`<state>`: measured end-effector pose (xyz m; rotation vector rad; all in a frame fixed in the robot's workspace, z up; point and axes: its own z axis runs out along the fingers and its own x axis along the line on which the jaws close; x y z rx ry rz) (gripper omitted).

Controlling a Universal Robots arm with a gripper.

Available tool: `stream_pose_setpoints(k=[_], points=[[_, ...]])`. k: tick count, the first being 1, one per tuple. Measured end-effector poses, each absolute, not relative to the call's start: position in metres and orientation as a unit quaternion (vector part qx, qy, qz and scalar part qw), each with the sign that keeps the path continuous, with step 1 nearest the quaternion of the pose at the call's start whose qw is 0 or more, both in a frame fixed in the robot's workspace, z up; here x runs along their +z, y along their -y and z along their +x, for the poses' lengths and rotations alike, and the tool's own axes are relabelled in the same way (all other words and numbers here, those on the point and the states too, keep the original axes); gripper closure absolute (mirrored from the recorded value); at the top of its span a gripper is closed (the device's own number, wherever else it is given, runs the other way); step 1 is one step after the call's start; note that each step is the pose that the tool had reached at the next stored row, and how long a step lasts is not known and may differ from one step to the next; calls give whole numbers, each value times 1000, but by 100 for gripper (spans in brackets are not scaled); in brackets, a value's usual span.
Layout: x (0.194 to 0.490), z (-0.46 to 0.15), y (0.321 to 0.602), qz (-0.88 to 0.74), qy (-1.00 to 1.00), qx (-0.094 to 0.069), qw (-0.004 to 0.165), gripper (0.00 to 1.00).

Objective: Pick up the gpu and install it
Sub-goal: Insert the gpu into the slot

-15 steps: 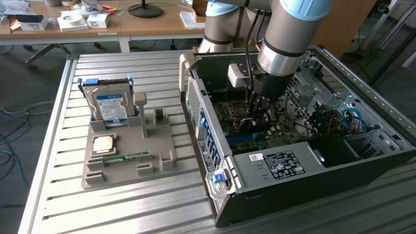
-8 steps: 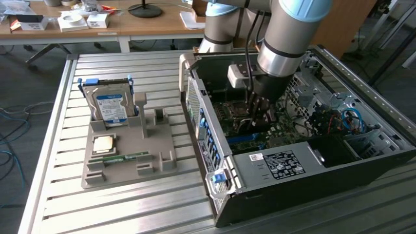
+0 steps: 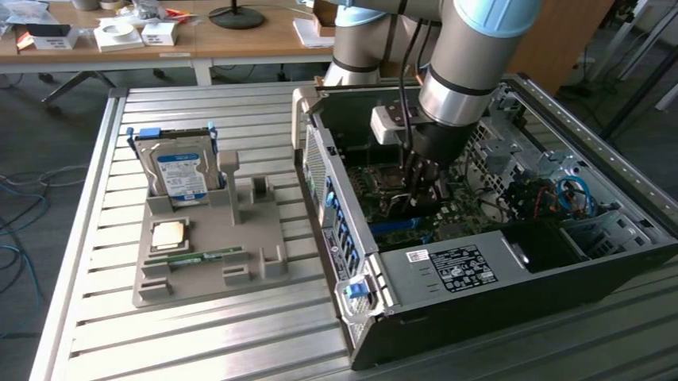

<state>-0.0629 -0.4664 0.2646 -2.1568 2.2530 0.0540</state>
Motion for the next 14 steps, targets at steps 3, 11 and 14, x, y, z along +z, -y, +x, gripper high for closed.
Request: stream_pose_setpoints(k=[3,11,14], points=[[264,-65,466,-691,-722,17,11,74],[262,-65,466,-692,-722,17,11,74],[260,-65,466,-691,-722,17,11,74]])
